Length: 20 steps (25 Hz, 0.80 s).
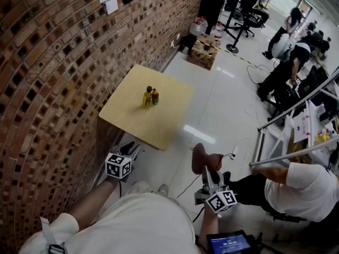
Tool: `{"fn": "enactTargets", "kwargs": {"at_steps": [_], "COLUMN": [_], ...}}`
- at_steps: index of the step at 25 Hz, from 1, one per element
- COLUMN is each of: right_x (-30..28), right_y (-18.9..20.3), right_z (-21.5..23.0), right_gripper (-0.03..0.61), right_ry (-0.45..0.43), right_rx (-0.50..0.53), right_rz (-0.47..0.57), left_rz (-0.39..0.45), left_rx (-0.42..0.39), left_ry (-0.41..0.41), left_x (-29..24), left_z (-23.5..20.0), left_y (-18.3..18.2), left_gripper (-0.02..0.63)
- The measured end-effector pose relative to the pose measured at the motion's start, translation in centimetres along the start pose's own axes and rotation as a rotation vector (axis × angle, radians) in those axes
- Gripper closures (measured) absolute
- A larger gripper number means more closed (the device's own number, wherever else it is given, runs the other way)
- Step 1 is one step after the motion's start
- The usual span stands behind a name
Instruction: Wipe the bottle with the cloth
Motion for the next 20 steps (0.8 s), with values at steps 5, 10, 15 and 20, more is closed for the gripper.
{"fn": "enactTargets", "kwargs": {"at_steps": [5,10,15,20], "right_x": [-2.0,-4.6,-9.9,-16.2], "right_y": [0.1,1.3,2.4,3.0], "right_z": [1.8,3.9,4.8,4.8], "right_gripper": [0.512,0.511,0.511,0.511], "right_ry": [-0.031,-0.040,-0.016,0.031], "right_rx": [-0.010,-0.031,-0.040,-0.041], "right_rz": [-0.033,-0.075,-0.098,-0.092], "left_rz": [-0.008,-0.016,-0.048,-0.081], "left_rx": [-0.034,-0.129,-0.208,-0.269], "left_ry": [-0.014,0.000,0.058,0.133], "left_x": [-2.0,-5.6,-12.6,-20.8], "left_z": [-0.9,-2.8,-7.5,-12.5], "left_y": [-0.5,-2.6,-6.6,-9.5], "left_gripper": [0.468,0.469,0.465,0.459]}}
Point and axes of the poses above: the fingertips, and each gripper's own axes: x backward along the fingers, z to its right, y out of its underside, the point moved 4 cm from there along x, backward along the fingers, and after that the axes turned 12 degrees about z, right-handed, at the moved point
